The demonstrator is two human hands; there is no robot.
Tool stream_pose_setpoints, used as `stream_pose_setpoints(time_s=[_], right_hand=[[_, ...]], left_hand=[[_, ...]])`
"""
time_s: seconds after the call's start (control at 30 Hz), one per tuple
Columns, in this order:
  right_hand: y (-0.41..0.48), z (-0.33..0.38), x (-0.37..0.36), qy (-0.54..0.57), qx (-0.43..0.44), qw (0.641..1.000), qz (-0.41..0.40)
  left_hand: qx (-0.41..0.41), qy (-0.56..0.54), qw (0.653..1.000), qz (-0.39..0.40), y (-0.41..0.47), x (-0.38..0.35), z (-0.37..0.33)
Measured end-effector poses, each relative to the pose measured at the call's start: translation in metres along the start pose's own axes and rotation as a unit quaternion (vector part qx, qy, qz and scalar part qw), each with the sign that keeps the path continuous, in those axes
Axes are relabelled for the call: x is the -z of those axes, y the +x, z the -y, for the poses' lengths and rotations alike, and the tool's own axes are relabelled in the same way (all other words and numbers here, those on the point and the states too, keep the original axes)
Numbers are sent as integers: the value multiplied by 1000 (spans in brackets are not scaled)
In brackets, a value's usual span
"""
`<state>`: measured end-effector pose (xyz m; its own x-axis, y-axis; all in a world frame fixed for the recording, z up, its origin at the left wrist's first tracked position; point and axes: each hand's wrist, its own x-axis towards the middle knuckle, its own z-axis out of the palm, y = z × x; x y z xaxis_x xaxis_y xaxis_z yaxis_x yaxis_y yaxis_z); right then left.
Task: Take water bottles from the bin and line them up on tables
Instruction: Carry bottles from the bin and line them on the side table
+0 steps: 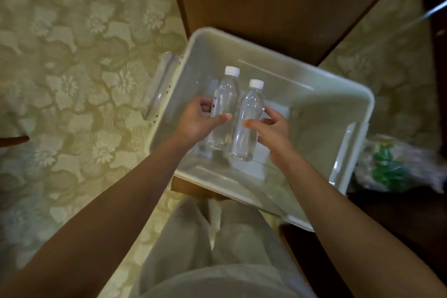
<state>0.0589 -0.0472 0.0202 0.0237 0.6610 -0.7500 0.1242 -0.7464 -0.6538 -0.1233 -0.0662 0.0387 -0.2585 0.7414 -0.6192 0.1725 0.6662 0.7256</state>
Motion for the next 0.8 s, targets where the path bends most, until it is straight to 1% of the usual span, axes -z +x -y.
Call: stream_pose_setpoints(time_s=[0.13,0.2,0.37,0.47,0.63,0.8], right_hand=[[-40,31,-12,-19,33,999,34],[-58,47,-21,-28,49,996,67],[-100,79,-60,-71,88,983,144],[-127,90,-93,-100,116,970,191],[-185,94,-153,-156,166,929,291],[-257,74,-220,-210,198,873,392]], left_hand=[[-26,-29,999,-14,-34,38,-12],[-37,-46,998,-31,-50,58,-17],[-46,-102,990,-88,-94,113,-15],[-49,-146,980,-127,-128,150,-7],[-60,-189,961,-194,-196,215,23],[-59,-237,938,-245,-286,280,76]])
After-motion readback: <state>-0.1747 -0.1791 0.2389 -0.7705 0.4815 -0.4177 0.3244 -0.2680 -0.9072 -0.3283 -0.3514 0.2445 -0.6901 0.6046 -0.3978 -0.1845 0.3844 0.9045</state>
